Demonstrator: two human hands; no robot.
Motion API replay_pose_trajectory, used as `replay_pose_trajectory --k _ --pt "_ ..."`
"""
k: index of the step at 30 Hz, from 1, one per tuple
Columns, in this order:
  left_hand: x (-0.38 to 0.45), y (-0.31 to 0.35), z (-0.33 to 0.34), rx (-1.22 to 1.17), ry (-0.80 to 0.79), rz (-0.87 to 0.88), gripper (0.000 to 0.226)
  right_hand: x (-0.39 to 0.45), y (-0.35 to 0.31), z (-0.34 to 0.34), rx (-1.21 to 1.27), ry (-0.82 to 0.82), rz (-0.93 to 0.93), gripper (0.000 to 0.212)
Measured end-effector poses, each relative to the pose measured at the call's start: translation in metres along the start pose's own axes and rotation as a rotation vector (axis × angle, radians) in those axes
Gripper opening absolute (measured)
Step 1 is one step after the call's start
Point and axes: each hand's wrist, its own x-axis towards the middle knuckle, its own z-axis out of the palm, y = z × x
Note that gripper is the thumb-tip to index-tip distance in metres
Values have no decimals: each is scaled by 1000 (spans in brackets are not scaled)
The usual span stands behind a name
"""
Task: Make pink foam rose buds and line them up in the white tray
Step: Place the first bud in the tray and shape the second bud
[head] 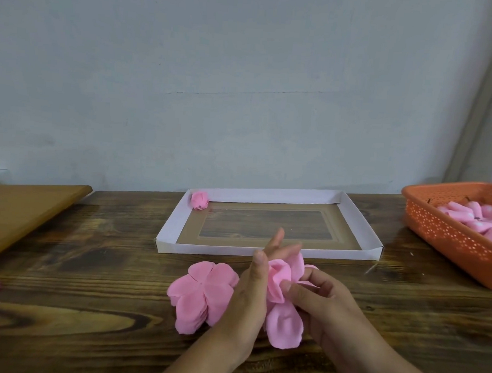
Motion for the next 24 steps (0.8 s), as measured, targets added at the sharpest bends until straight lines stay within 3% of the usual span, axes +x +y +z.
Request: replay_pose_trajectory --k 2,6,10,13,18,24 --pt "0 2 -1 0 -27 13 83 -1 -1 0 -7 8 4 28" --pt "-1 8 -3 157 -33 54 79 -2 -3 1 -30 59 -23 34" --pt "-3 13 -5 354 36 81 49 -3 -4 0 -47 51 -64 40" --pt "-4 14 -8 466 60 87 43 -2 -3 -1 -57 71 -83 43" --pt "-2 17 -9 466 48 50 22 -1 -2 -4 -84 96 -120 46" --pt "0 20 -14 409 66 31 20 1 -3 -6 -85 103 -134 38"
